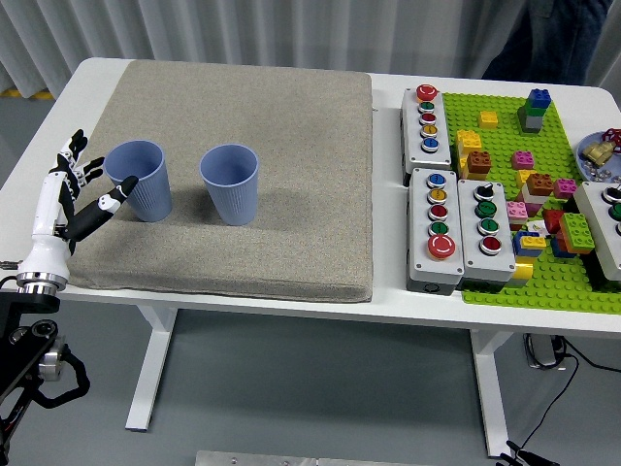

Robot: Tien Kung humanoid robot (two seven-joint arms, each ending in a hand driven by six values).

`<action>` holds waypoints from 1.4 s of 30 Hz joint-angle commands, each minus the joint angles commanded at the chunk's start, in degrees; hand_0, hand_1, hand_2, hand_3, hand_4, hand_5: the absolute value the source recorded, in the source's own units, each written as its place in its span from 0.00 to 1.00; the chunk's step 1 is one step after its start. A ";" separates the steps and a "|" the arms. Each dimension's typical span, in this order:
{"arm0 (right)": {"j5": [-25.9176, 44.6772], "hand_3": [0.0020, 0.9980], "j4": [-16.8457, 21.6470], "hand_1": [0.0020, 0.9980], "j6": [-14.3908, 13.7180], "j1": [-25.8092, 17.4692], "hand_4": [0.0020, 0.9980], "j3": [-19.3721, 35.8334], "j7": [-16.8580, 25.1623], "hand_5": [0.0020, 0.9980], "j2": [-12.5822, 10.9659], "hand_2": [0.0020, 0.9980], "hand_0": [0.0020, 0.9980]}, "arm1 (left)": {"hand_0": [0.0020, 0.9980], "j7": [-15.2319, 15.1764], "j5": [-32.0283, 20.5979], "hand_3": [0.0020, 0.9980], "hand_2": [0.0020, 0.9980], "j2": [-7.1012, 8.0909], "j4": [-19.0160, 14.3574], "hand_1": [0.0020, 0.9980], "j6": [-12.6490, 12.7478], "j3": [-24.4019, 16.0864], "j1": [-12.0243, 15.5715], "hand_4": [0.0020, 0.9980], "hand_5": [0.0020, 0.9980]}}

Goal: Pick cup pour cup place

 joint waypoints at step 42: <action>0.80 0.63 0.00 0.70 -0.58 1.06 0.23 -0.89 -0.22 0.17 0.12 0.74 0.77 | 0.72 5.44 -17.88 0.85 0.87 -12.19 0.32 0.73 -13.56 -26.75 -23.09 0.82 1.00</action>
